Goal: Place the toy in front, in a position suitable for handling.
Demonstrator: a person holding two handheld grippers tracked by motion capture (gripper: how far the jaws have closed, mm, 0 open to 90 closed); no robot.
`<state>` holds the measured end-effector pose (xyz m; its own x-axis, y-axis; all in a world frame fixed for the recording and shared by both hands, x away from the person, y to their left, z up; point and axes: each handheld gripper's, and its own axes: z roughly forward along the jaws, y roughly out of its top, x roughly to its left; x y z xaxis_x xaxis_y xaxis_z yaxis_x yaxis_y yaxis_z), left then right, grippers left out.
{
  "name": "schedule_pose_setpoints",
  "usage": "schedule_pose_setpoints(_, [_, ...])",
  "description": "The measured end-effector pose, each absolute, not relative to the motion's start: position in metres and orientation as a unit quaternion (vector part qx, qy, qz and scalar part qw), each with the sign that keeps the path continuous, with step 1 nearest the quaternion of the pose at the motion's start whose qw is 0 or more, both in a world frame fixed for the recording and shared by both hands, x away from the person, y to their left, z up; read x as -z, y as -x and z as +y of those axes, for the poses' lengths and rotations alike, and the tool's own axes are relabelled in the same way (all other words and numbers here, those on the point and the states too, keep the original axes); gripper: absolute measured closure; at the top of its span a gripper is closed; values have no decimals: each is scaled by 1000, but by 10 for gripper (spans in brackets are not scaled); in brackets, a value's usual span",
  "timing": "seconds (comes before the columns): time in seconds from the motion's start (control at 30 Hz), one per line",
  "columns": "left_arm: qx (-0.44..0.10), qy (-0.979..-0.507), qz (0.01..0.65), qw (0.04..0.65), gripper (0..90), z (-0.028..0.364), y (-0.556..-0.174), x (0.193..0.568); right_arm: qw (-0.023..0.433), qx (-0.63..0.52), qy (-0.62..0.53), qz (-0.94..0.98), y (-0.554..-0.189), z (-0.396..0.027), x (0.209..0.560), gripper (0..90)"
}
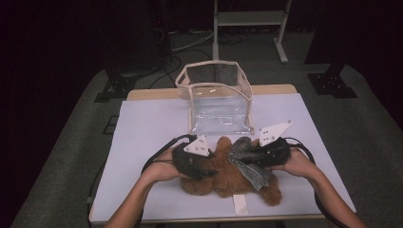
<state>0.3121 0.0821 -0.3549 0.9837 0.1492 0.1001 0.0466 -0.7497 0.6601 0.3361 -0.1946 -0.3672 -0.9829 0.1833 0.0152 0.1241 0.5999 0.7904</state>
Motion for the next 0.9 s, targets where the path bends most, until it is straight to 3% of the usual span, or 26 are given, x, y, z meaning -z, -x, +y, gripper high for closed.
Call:
schedule_pose_setpoints(0.53, [-74,-934,58,344,462,84,-310,361,43,-472,-138,870,-317,-259,373,754])
schedule_pose_setpoints(0.9, [-85,-938,48,332,448,81,-306,357,33,-488,-102,866,-323,-219,367,753])
